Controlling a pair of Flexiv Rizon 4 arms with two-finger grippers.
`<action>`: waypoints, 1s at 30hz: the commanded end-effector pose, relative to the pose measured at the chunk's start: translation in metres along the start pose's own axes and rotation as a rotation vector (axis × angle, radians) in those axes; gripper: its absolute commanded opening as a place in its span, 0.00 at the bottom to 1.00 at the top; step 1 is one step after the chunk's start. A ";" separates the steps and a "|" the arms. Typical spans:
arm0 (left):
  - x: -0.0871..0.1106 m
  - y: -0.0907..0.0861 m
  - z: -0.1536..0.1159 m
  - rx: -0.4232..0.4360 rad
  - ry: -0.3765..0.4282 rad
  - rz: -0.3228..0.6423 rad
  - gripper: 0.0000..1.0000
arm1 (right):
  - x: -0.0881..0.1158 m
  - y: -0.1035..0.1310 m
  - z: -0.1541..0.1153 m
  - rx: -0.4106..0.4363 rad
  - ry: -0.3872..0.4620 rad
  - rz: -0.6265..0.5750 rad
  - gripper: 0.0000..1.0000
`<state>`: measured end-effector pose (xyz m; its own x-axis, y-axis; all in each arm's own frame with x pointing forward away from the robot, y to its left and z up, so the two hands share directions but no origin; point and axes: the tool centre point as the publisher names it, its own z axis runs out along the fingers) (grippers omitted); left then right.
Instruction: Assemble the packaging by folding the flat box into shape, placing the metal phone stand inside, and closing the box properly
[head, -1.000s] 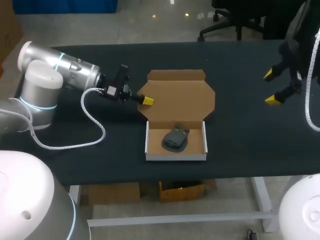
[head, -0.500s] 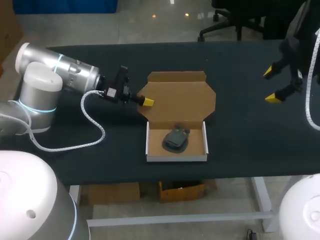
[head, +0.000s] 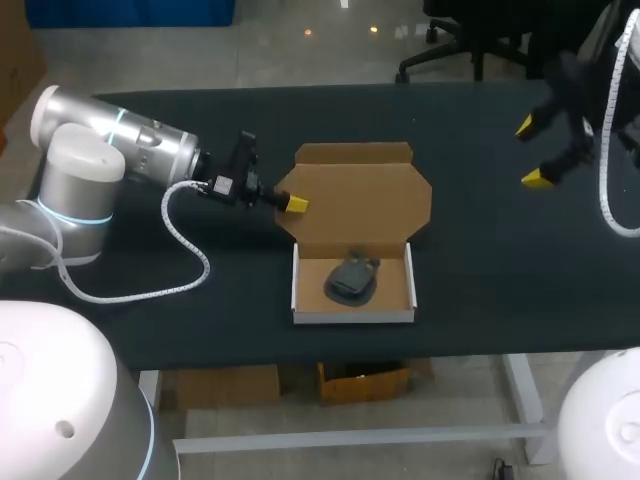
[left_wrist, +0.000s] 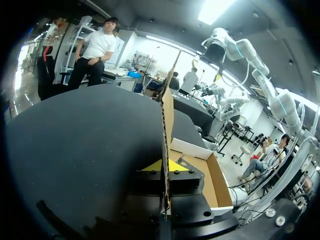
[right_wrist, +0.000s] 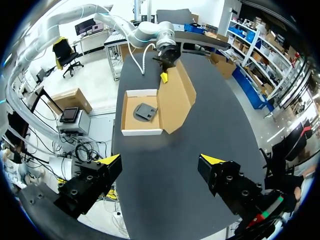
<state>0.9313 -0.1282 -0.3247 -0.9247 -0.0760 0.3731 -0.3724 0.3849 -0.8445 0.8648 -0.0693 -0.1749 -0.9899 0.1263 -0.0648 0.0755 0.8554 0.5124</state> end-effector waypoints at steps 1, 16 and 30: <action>0.000 0.001 0.001 0.000 0.001 0.000 0.00 | -0.007 0.006 -0.001 0.011 0.027 0.002 1.00; 0.018 0.000 0.002 -0.013 -0.127 0.149 0.00 | -0.011 0.017 0.003 0.030 0.061 0.011 1.00; 0.025 -0.002 0.003 -0.012 -0.187 0.243 0.00 | -0.012 0.025 0.003 0.038 0.074 0.006 1.00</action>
<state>0.9129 -0.1329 -0.3145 -0.9869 -0.1302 0.0953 -0.1424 0.4251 -0.8939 0.8782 -0.0491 -0.1666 -0.9952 0.0979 -0.0041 0.0837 0.8710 0.4840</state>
